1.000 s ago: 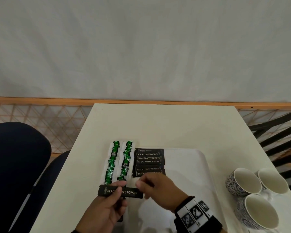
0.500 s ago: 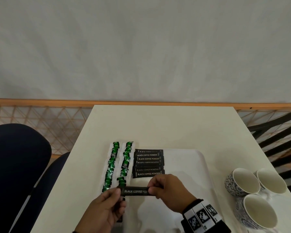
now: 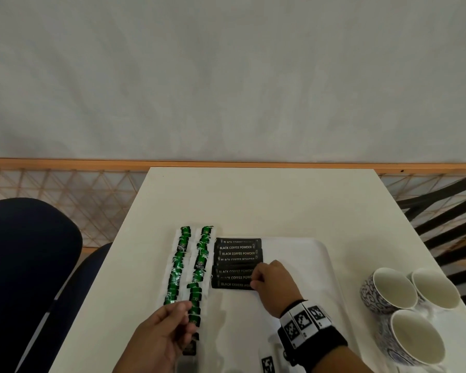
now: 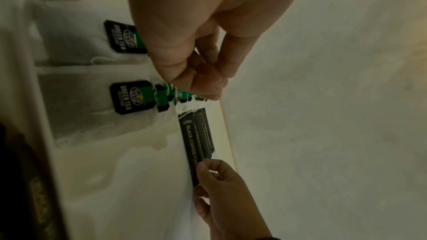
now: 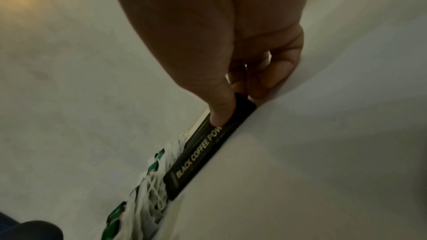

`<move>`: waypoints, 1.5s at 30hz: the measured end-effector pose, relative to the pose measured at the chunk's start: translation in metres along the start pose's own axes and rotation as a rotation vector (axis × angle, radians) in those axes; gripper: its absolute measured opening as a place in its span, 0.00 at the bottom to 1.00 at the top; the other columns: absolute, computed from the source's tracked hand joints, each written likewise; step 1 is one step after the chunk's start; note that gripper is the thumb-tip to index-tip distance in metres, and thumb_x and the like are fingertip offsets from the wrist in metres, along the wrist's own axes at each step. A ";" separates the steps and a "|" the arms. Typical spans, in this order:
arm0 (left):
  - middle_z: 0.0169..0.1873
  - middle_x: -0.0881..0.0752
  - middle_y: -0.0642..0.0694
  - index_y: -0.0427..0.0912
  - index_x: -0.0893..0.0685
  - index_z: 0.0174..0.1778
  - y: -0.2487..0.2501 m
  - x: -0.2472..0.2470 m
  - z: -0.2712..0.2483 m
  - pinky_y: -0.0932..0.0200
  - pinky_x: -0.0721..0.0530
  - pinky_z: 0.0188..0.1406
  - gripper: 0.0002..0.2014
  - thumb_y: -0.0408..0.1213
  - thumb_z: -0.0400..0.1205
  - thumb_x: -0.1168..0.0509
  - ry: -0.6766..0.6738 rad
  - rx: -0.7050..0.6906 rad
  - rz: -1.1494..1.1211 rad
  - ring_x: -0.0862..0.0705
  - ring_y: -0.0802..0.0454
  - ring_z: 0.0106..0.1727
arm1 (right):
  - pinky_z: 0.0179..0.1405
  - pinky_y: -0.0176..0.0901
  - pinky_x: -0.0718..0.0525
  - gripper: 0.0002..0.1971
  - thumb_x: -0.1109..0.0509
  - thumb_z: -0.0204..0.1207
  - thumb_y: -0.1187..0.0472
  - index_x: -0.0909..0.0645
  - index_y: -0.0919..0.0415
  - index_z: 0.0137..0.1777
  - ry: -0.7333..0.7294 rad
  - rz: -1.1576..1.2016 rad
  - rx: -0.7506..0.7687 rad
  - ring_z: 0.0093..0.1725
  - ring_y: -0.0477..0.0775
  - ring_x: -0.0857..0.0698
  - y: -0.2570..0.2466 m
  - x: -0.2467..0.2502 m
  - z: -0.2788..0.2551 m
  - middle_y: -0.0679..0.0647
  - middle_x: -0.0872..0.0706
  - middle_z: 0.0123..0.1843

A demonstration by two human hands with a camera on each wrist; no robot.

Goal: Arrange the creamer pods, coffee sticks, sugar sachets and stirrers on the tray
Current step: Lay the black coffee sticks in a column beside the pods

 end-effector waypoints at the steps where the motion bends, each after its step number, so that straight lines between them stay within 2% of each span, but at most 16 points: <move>1: 0.25 0.22 0.39 0.28 0.16 0.49 0.001 0.003 0.000 0.61 0.19 0.16 0.07 0.28 0.82 0.38 0.005 -0.002 0.003 0.20 0.46 0.24 | 0.48 0.35 0.22 0.07 0.32 0.78 0.58 0.25 0.47 0.40 0.010 -0.002 -0.002 0.48 0.50 0.21 -0.001 -0.001 0.001 0.50 0.25 0.50; 4: 0.22 0.21 0.41 0.28 0.17 0.48 0.006 0.013 -0.006 0.62 0.19 0.16 0.07 0.28 0.83 0.39 0.019 -0.029 0.021 0.19 0.46 0.23 | 0.51 0.41 0.19 0.04 0.33 0.79 0.57 0.26 0.49 0.44 0.033 -0.026 -0.006 0.48 0.52 0.21 -0.002 -0.002 0.000 0.51 0.26 0.51; 8: 0.24 0.22 0.40 0.30 0.17 0.46 0.018 0.037 -0.020 0.60 0.20 0.16 0.07 0.28 0.83 0.40 0.068 -0.078 0.072 0.21 0.43 0.28 | 0.49 0.39 0.23 0.05 0.36 0.81 0.55 0.28 0.53 0.53 0.055 -0.060 0.004 0.50 0.52 0.24 -0.008 0.002 -0.006 0.51 0.29 0.54; 11: 0.26 0.22 0.40 0.29 0.17 0.47 0.021 0.059 -0.030 0.58 0.25 0.24 0.07 0.28 0.83 0.39 0.108 -0.114 0.141 0.23 0.43 0.31 | 0.49 0.38 0.22 0.08 0.35 0.80 0.53 0.29 0.52 0.54 0.068 -0.098 0.085 0.49 0.50 0.24 -0.023 0.007 -0.024 0.49 0.28 0.53; 14: 0.29 0.22 0.37 0.28 0.15 0.45 0.015 0.081 -0.038 0.55 0.27 0.31 0.07 0.28 0.83 0.37 0.155 -0.141 0.265 0.22 0.42 0.33 | 0.53 0.38 0.24 0.11 0.34 0.79 0.46 0.26 0.49 0.55 -0.148 -0.202 0.258 0.52 0.47 0.24 -0.048 -0.005 -0.062 0.44 0.24 0.52; 18: 0.29 0.18 0.37 0.28 0.14 0.42 -0.006 0.097 -0.045 0.54 0.25 0.32 0.07 0.27 0.82 0.36 0.137 -0.106 0.515 0.21 0.41 0.33 | 0.58 0.50 0.22 0.25 0.33 0.75 0.37 0.22 0.56 0.61 -0.562 -0.434 0.381 0.59 0.57 0.21 -0.065 -0.036 -0.121 0.56 0.19 0.59; 21: 0.30 0.14 0.43 0.43 0.12 0.39 -0.023 0.096 -0.052 0.57 0.22 0.33 0.08 0.34 0.82 0.34 0.060 -0.119 0.765 0.18 0.49 0.32 | 0.57 0.55 0.23 0.33 0.33 0.73 0.35 0.26 0.63 0.65 -0.591 -0.573 0.380 0.62 0.62 0.25 -0.067 -0.049 -0.143 0.62 0.24 0.62; 24: 0.39 0.12 0.53 0.62 0.16 0.38 -0.036 0.086 -0.065 0.68 0.19 0.42 0.03 0.47 0.77 0.30 -0.070 -0.196 1.159 0.16 0.61 0.38 | 0.59 0.55 0.25 0.35 0.33 0.70 0.31 0.28 0.60 0.65 -0.493 -0.580 0.397 0.62 0.61 0.27 -0.071 -0.050 -0.154 0.59 0.26 0.62; 25: 0.42 0.14 0.55 0.62 0.18 0.40 -0.042 0.082 -0.071 0.69 0.19 0.44 0.04 0.51 0.74 0.28 -0.107 -0.220 1.246 0.16 0.62 0.40 | 0.60 0.55 0.25 0.36 0.33 0.69 0.30 0.28 0.59 0.65 -0.477 -0.573 0.402 0.62 0.60 0.28 -0.072 -0.049 -0.158 0.58 0.26 0.62; 28: 0.49 0.24 0.59 0.62 0.26 0.49 -0.061 0.072 -0.086 0.68 0.20 0.46 0.21 0.58 0.65 0.25 -0.162 -0.247 1.402 0.19 0.61 0.45 | 0.62 0.57 0.25 0.39 0.32 0.67 0.29 0.31 0.58 0.68 -0.490 -0.599 0.429 0.63 0.60 0.28 -0.073 -0.054 -0.174 0.57 0.27 0.63; 31: 0.51 0.29 0.61 0.60 0.32 0.56 -0.077 0.065 -0.096 0.65 0.22 0.46 0.31 0.59 0.62 0.25 -0.168 -0.255 1.424 0.23 0.61 0.46 | 0.61 0.60 0.23 0.42 0.28 0.65 0.31 0.34 0.59 0.70 -0.481 -0.668 0.479 0.62 0.62 0.27 -0.072 -0.065 -0.190 0.58 0.28 0.64; 33: 0.52 0.29 0.59 0.58 0.33 0.57 -0.085 0.063 -0.097 0.62 0.22 0.48 0.31 0.58 0.63 0.25 -0.139 -0.283 1.455 0.23 0.60 0.48 | 0.60 0.60 0.23 0.36 0.29 0.71 0.40 0.35 0.62 0.71 -0.464 -0.713 0.495 0.63 0.64 0.27 -0.070 -0.076 -0.197 0.61 0.29 0.67; 36: 0.54 0.27 0.55 0.57 0.34 0.54 -0.095 0.067 -0.093 0.55 0.21 0.52 0.27 0.57 0.66 0.28 -0.081 -0.304 1.510 0.22 0.53 0.54 | 0.60 0.59 0.25 0.32 0.30 0.75 0.48 0.35 0.64 0.72 -0.480 -0.722 0.453 0.66 0.65 0.27 -0.066 -0.089 -0.203 0.63 0.29 0.69; 38: 0.52 0.26 0.53 0.59 0.35 0.47 -0.098 0.068 -0.091 0.54 0.23 0.49 0.19 0.55 0.69 0.32 -0.049 -0.320 1.518 0.21 0.50 0.54 | 0.60 0.57 0.24 0.31 0.28 0.73 0.49 0.33 0.63 0.71 -0.516 -0.701 0.429 0.65 0.65 0.24 -0.066 -0.094 -0.207 0.62 0.26 0.68; 41: 0.45 0.30 0.55 0.59 0.39 0.36 -0.102 0.070 -0.089 0.57 0.33 0.42 0.14 0.49 0.74 0.36 -0.015 -0.372 1.576 0.22 0.47 0.57 | 0.59 0.54 0.20 0.24 0.30 0.75 0.56 0.29 0.64 0.68 -0.535 -0.659 0.437 0.63 0.65 0.19 -0.070 -0.098 -0.213 0.62 0.21 0.66; 45: 0.39 0.35 0.59 0.59 0.39 0.36 -0.107 0.072 -0.088 0.59 0.35 0.43 0.14 0.46 0.75 0.37 -0.025 -0.425 1.605 0.23 0.48 0.58 | 0.60 0.55 0.18 0.24 0.29 0.73 0.59 0.28 0.65 0.67 -0.562 -0.645 0.431 0.63 0.66 0.20 -0.071 -0.102 -0.216 0.64 0.23 0.66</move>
Point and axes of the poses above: each hand's wrist, its own z-axis towards the middle knuckle, its own x-axis out of the back of the hand, y = z × x, the point moved 7 cm from there along z, towards the middle knuckle
